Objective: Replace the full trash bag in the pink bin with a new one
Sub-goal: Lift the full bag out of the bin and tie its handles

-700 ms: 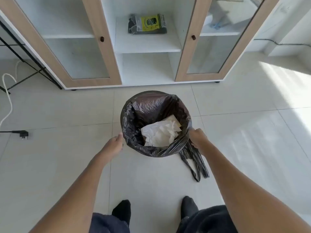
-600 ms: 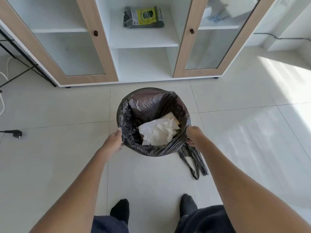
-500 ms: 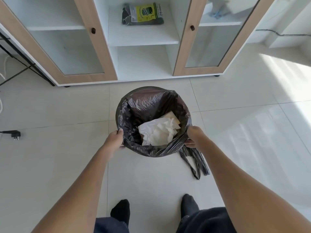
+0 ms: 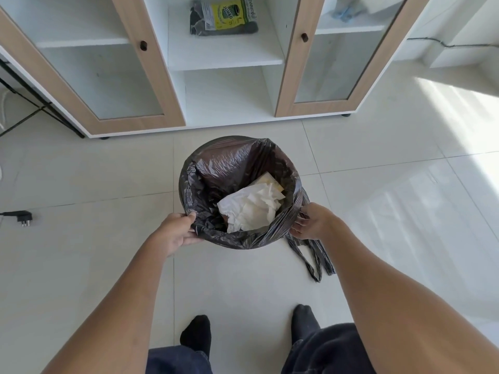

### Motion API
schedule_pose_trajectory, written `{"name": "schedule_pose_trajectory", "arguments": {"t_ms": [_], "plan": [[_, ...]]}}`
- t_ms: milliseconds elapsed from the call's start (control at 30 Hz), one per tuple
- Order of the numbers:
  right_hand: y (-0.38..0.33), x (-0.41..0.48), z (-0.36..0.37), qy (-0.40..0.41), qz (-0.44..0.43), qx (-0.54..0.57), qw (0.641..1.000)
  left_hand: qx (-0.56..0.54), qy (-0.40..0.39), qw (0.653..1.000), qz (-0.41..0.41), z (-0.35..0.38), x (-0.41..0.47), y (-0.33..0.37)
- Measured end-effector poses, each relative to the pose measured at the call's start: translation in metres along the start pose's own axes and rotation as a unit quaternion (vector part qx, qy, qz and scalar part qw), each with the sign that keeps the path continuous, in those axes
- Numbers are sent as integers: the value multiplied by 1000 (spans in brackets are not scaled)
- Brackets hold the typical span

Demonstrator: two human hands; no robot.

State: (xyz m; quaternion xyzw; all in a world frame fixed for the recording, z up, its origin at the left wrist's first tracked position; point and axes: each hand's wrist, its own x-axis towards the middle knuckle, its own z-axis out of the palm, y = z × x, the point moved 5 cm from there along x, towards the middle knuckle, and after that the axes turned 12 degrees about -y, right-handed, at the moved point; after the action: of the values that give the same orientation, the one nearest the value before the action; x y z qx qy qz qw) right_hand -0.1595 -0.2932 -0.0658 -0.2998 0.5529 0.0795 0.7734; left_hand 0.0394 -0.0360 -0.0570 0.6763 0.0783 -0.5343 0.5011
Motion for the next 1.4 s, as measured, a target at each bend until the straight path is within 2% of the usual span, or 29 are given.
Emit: {"name": "schedule_pose_trajectory", "arguments": {"t_ms": [133,267,567,967,1233,1400], "plan": [[5,1,4,-28,6,48,998,-5,-9,1000,-23,2,-1,-3],[14,5,6,-28,26,36,999,-2,1,1000,-25,0,0,-6],[15,-9,16,-88,111,-60,988,0,18,999,-26,4,1,-7],[22,6,21,-103,103,51,988,-32,16,999,-31,4,-5,-4],[16,4,19,-32,36,105,993,-47,21,998,-26,7,-7,-4],[11,5,14,26,-7,56,998,-56,51,997,-26,14,-8,-8]]}}
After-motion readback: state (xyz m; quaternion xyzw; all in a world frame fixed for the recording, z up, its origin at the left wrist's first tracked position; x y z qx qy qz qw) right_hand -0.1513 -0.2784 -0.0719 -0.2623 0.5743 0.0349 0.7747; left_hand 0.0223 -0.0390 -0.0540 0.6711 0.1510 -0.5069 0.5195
